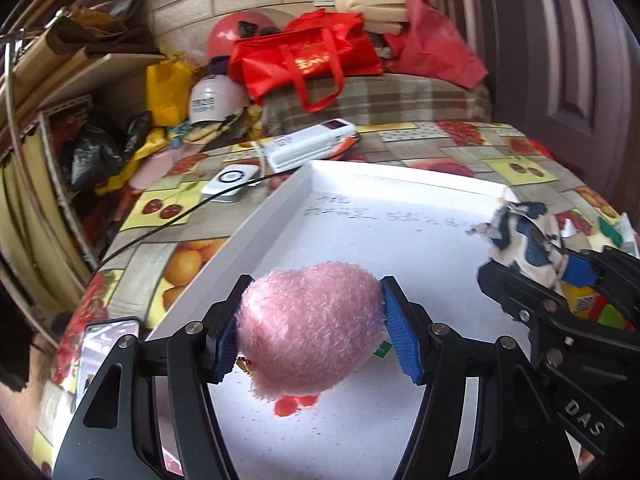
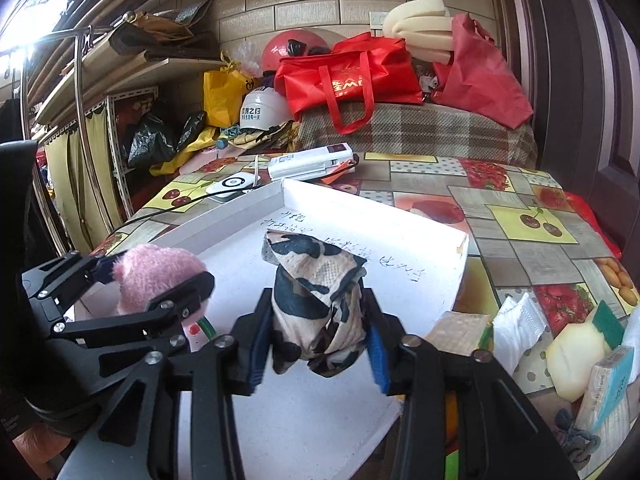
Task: Organize soft objects
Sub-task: 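Carry the pink ball and cow-print cloth over the white box with both tools, then open the left tool to drop the pink ball while the right tool drops the cloth into the box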
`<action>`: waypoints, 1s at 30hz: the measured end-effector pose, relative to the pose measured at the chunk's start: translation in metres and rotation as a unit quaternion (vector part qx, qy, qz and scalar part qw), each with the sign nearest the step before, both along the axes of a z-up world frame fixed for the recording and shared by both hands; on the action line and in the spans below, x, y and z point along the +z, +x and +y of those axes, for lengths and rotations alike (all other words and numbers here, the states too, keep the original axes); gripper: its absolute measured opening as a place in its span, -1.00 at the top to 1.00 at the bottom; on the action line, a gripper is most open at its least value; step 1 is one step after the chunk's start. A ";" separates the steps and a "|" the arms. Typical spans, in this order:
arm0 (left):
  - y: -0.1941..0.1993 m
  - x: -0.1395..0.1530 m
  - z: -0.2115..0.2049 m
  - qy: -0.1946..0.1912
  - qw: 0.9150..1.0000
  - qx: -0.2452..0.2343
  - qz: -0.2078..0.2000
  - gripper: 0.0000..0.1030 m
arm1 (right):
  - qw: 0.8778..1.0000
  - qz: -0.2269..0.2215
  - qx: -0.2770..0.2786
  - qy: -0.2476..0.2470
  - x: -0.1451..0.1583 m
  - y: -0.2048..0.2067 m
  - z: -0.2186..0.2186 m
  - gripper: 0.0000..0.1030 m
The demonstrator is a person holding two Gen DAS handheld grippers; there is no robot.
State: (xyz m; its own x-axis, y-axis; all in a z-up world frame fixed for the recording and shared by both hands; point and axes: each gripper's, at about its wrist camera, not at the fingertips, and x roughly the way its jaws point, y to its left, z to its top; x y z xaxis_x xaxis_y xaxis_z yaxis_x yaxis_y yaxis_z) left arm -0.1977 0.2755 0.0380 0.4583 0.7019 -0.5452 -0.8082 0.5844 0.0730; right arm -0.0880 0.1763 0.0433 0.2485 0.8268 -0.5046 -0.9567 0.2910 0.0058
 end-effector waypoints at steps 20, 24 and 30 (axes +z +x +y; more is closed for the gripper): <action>-0.038 0.009 0.001 0.026 0.993 0.096 -0.061 -0.94 | 0.999 -0.009 -0.021 0.024 0.005 0.000 -0.006 -0.99; -0.044 0.012 -0.006 0.045 0.990 0.108 -0.075 -0.95 | 0.998 -0.009 -0.036 0.052 0.008 -0.002 -0.020 -1.00; -0.055 0.016 -0.009 0.057 0.986 0.115 -0.102 -0.95 | 0.995 0.011 -0.014 0.098 0.012 -0.012 -0.048 -1.00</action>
